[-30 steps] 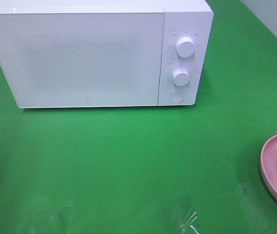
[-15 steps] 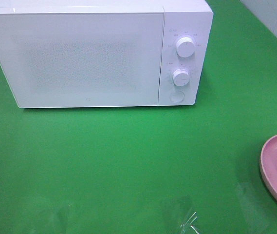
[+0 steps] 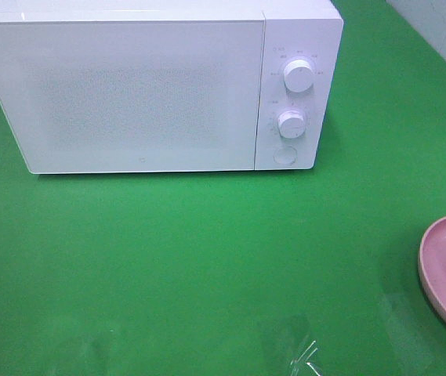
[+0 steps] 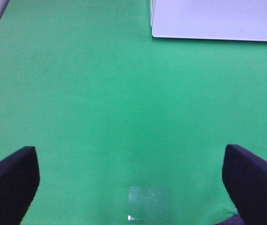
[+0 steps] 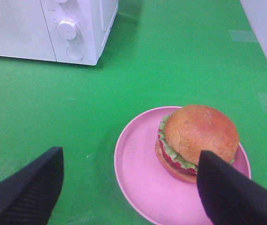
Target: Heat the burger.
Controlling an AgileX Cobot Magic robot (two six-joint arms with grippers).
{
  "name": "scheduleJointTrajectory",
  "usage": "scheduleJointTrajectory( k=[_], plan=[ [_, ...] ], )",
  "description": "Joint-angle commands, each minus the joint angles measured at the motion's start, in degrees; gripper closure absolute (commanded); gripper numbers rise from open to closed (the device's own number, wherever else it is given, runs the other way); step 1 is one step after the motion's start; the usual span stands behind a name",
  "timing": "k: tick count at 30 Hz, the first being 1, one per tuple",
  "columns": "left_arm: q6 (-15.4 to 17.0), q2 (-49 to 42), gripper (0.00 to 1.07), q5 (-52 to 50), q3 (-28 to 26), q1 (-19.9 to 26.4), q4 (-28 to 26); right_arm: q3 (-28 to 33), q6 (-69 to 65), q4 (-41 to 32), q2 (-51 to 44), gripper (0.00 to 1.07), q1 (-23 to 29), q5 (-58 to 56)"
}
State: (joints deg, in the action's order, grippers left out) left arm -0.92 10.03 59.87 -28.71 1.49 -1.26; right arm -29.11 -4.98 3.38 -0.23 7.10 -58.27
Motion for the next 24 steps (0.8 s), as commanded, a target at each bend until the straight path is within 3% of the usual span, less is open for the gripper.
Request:
scheduleJointTrajectory(
  k=[1, 8, 24],
  plan=[
    [-0.17, -4.98, 0.08, -0.11, 0.06, 0.11, 0.06, 0.06, 0.69, -0.29, -1.55, 0.32, -0.34, 0.63],
    [-0.17, -12.2, 0.08, -0.11, 0.06, 0.11, 0.06, 0.06, 0.69, -0.29, -1.55, 0.32, -0.34, 0.63],
    [-0.17, -11.86, 0.08, -0.17, 0.06, 0.11, 0.06, 0.06, 0.69, -0.29, -1.26, 0.32, -0.34, 0.63]
  ],
)
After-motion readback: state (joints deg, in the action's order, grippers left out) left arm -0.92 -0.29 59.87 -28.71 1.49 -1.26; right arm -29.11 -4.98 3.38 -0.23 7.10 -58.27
